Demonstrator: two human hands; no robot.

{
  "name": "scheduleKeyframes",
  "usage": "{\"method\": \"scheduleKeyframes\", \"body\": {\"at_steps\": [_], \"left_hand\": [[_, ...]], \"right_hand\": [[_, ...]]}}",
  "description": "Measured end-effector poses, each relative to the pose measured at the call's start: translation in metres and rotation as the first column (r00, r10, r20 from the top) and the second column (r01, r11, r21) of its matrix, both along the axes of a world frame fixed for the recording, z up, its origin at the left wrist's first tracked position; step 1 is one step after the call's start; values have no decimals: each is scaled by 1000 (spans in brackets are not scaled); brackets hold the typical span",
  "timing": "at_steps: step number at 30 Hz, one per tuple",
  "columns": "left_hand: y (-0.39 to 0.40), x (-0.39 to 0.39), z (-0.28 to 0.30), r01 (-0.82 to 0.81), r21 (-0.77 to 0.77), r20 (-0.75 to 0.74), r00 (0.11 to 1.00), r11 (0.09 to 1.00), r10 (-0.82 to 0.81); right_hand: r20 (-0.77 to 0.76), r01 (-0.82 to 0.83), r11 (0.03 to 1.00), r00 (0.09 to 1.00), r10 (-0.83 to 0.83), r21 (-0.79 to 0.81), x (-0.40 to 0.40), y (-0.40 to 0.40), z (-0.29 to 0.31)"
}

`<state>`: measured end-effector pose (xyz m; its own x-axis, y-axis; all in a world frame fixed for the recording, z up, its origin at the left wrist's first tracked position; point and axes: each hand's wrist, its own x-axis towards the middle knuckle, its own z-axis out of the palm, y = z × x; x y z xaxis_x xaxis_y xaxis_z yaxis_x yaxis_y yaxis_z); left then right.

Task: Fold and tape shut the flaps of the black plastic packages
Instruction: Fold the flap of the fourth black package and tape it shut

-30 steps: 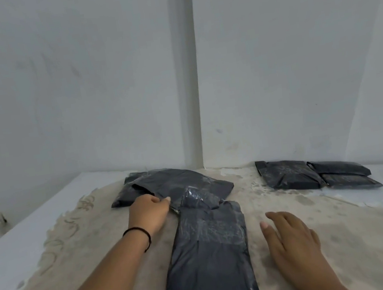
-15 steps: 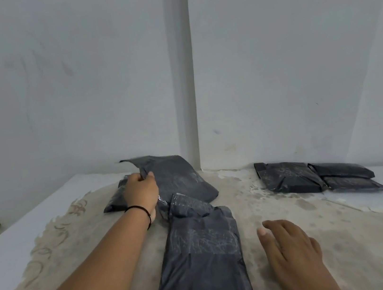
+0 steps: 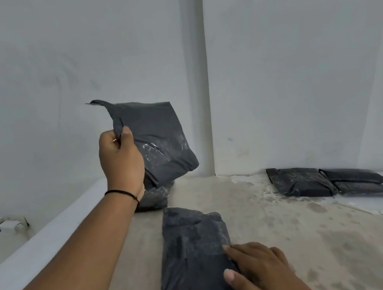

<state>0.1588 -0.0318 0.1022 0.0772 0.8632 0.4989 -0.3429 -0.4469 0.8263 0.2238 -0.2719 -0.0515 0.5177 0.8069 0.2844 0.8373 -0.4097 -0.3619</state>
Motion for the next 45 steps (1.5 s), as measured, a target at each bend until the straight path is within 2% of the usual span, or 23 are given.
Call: {"method": "scheduleKeyframes", "body": {"at_steps": [3, 6, 8, 10, 12, 14, 16, 18, 20, 21, 23, 24, 25, 26, 28, 30, 33, 35, 36, 38, 40, 42, 45], "left_hand": [[-25, -18, 11, 109, -15, 34, 994, 994, -109], [-58, -32, 13, 266, -38, 49, 963, 963, -264], [-82, -39, 13, 353, -64, 46, 935, 933, -351], [-107, -42, 9, 441, -82, 50, 897, 894, -438], [-132, -43, 5, 568, -109, 90, 823, 815, -561], [-152, -41, 1, 671, -154, 128, 741, 725, -659], [-165, -35, -7, 692, -208, 145, 721, 691, -678], [-175, -28, -17, 569, -235, 13, 813, 788, -583], [-192, -28, -24, 464, -184, -158, 856, 866, -492], [-203, -30, -27, 506, -155, -190, 828, 848, -528], [-229, -36, -24, 714, -175, -191, 651, 678, -735], [-240, -37, -24, 796, -217, -173, 539, 565, -825], [-247, -35, -26, 830, -254, -151, 472, 496, -868], [-250, -33, -29, 826, -291, -144, 461, 483, -876], [-246, -28, -34, 775, -367, -110, 513, 515, -851], [-236, -27, -38, 749, -457, -38, 522, 479, -852], [-223, -32, -41, 785, -519, 69, 432, 338, -899], [-218, -36, -42, 789, -542, 72, 387, 290, -919], [-217, -37, -43, 785, -559, 65, 362, 266, -930], [-217, -40, -44, 783, -588, 59, 290, 201, -955], [-218, -42, -46, 781, -604, 54, 238, 158, -970], [-219, -45, -48, 777, -607, 43, 239, 165, -970], [-217, -46, -47, 780, -578, 2, 297, 241, -955]], "right_hand": [[-137, 45, 975, 990, -15, 217, 0, -4, 10], [-305, 212, 852, 950, -65, 478, 6, -19, 40], [-500, 302, 813, 866, -16, 498, 10, -34, 69], [-630, 262, 801, 756, 177, 539, 10, -50, 97], [-674, 194, 766, 634, 379, 613, 3, -67, 119], [-716, 213, 758, 553, 427, 617, -12, -83, 135], [-723, 272, 735, 561, 403, 621, -22, -99, 141], [-664, 317, 712, 696, 274, 627, -30, -111, 141], [-478, 363, 704, 878, -37, 611, -35, -120, 133], [-309, 372, 699, 925, -221, 612, -39, -122, 128], [43, 291, 748, 919, -392, 596, -47, -123, 117], [143, 257, 801, 910, -389, 541, -50, -123, 111], [191, 234, 854, 915, -355, 464, -53, -122, 104], [203, 211, 892, 929, -310, 399, -55, -122, 98], [218, 182, 931, 941, -258, 316, -58, -127, 88], [217, 174, 928, 943, -253, 329, -59, -137, 81], [28, 270, 848, 948, -317, 456, -55, -150, 85], [-126, 416, 750, 902, -414, 515, -47, -158, 92], [-260, 491, 709, 871, -418, 507, -41, -161, 99], [-572, 556, 702, 780, -255, 445, -32, -164, 114], [-767, 499, 741, 641, 34, 450, -24, -166, 124], [-807, 448, 752, 561, 186, 484, -21, -166, 128], [-823, 482, 749, 548, 146, 454, -23, -164, 125]]}}
